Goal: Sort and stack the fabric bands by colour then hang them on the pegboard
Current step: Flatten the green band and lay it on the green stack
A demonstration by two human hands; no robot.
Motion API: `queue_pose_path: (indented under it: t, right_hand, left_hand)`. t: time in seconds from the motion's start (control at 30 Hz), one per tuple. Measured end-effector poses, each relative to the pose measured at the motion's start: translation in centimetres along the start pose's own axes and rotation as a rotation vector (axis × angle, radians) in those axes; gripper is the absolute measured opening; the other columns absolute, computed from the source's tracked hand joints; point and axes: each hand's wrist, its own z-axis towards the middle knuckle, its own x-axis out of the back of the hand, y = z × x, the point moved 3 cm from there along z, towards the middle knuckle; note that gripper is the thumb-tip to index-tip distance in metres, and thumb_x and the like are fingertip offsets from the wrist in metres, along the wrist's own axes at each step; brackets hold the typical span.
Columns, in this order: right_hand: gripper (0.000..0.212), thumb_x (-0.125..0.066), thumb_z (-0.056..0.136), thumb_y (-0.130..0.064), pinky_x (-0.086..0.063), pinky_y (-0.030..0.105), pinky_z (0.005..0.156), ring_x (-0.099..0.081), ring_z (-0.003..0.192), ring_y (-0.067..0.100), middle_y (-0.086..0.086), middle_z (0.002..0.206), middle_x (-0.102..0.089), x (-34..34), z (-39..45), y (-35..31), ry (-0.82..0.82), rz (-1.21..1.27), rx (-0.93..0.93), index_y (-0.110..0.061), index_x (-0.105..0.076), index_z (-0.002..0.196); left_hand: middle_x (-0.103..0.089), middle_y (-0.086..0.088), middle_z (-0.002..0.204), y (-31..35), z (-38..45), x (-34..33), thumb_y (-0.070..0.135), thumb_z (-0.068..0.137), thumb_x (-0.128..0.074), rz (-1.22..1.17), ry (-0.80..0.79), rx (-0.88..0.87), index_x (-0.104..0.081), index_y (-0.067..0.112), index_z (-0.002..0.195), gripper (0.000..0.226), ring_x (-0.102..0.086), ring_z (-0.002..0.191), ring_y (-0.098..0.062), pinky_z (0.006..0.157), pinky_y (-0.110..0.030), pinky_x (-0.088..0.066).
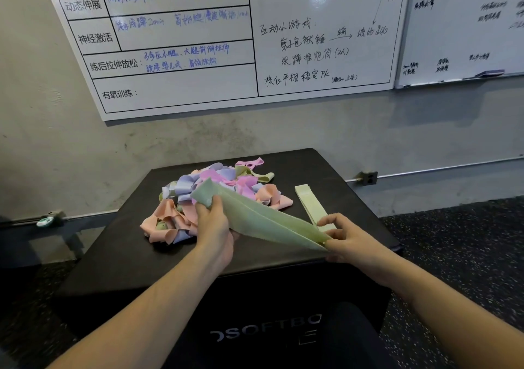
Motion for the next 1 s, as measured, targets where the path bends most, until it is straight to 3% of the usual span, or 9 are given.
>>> queue_pose_path:
  t: [0.1, 0.27, 0.33, 0.47, 0.6, 0.7, 0.77, 0.87, 1.0]
  right_hand:
    - [0.034, -0.050, 0.099, -0.013, -0.058, 0.035, 0.089, -0.063, 0.109, 0.014, -0.002, 0.121, -0.067, -0.8, -0.2, -0.2, 0.001, -0.017, -0.044, -0.036, -0.068, 0.115]
    - [0.022, -0.055, 0.099, -0.018, -0.050, 0.037, 0.082, -0.064, 0.079, 0.016, 0.002, 0.099, -0.068, -0.8, -0.3, -0.2, -0.011, 0.271, -0.007, -0.031, -0.072, 0.095]
    - [0.023, -0.055, 0.101, -0.021, -0.051, 0.035, 0.078, -0.064, 0.080, 0.017, 0.002, 0.097, -0.067, -0.9, -0.1, 0.2, -0.027, 0.326, -0.003, -0.029, -0.073, 0.090]
    - [0.028, -0.049, 0.102, -0.013, -0.049, 0.037, 0.083, -0.064, 0.093, 0.018, 0.002, 0.105, -0.073, -0.9, 0.5, 0.9, 0.005, 0.311, 0.033, -0.018, -0.076, 0.101]
    - [0.040, -0.040, 0.100, -0.007, -0.040, 0.030, 0.064, -0.053, 0.079, 0.016, 0.003, 0.097, -0.065, -0.7, 1.2, 1.3, 0.089, 0.355, 0.030, -0.028, -0.074, 0.095]
    - [0.032, -0.037, 0.097, -0.024, -0.032, 0.032, 0.062, -0.044, 0.072, 0.017, 0.009, 0.092, -0.051, -0.4, 2.0, 1.7, 0.068, 0.377, 0.009, -0.020, -0.069, 0.101]
    - [0.039, -0.042, 0.087, -0.038, -0.034, 0.034, 0.067, -0.047, 0.077, 0.017, 0.007, 0.094, -0.054, -0.4, 2.2, 1.9, -0.024, 0.386, 0.005, -0.021, -0.069, 0.109]
    - [0.048, -0.050, 0.072, -0.026, -0.045, 0.025, 0.063, -0.058, 0.081, 0.010, 0.003, 0.110, -0.055, 0.7, 2.8, 2.7, 0.042, 0.407, -0.007, -0.022, -0.052, 0.120]
    - [0.021, -0.050, 0.093, -0.002, -0.043, 0.024, 0.059, -0.058, 0.081, 0.012, 0.000, 0.099, -0.057, 2.8, 3.8, 4.1, 0.171, 0.307, 0.017, -0.016, -0.048, 0.109]
  left_hand:
    - [-0.059, 0.015, 0.111, 0.0, 0.4, -0.1, 0.033, 0.110, -0.042, -0.032, -0.020, -0.005, -0.036, 0.044, 0.126, 0.021, -0.064, 0.109, -0.018, 0.096, -0.057, -0.053]
    - [-0.062, 0.007, 0.118, -0.2, 1.4, 0.6, 0.032, 0.109, -0.045, 0.000, -0.005, -0.012, -0.041, 0.039, 0.130, 0.023, -0.065, 0.111, -0.020, 0.088, -0.049, -0.058]
    - [-0.062, 0.002, 0.125, -0.3, 1.6, 0.4, 0.030, 0.109, -0.045, -0.032, -0.010, 0.000, -0.040, 0.034, 0.139, 0.031, -0.065, 0.112, -0.022, 0.088, -0.048, -0.058]
    - [-0.064, 0.000, 0.113, -0.4, 2.6, -0.8, 0.020, 0.109, -0.044, -0.126, -0.011, -0.003, -0.034, 0.024, 0.148, 0.040, -0.066, 0.111, -0.027, 0.102, -0.053, -0.051]
    - [-0.065, -0.013, 0.127, -1.6, 4.1, -1.9, 0.015, 0.108, -0.043, -0.133, -0.027, 0.022, -0.041, 0.018, 0.144, 0.036, -0.065, 0.116, -0.032, 0.103, -0.051, -0.051]
    - [-0.064, -0.022, 0.132, -2.7, 4.9, -3.2, 0.009, 0.099, -0.049, -0.080, -0.076, 0.037, -0.048, 0.009, 0.140, 0.040, -0.066, 0.118, -0.036, 0.104, -0.056, -0.050]
    - [-0.061, -0.032, 0.129, -3.3, 5.3, -4.2, 0.002, 0.084, -0.049, -0.040, -0.117, 0.057, -0.053, -0.001, 0.135, 0.050, -0.068, 0.111, -0.043, 0.099, -0.062, -0.050]
    - [-0.059, -0.040, 0.126, -4.4, 6.6, -5.5, -0.003, 0.075, -0.050, -0.039, -0.130, 0.120, -0.046, -0.001, 0.139, 0.065, -0.066, 0.106, -0.054, 0.091, -0.071, -0.050]
    - [-0.064, -0.033, 0.109, -5.6, 8.7, -7.3, -0.005, 0.076, -0.047, -0.035, -0.105, 0.155, -0.044, 0.008, 0.139, 0.065, -0.068, 0.093, -0.051, 0.070, -0.058, -0.059]
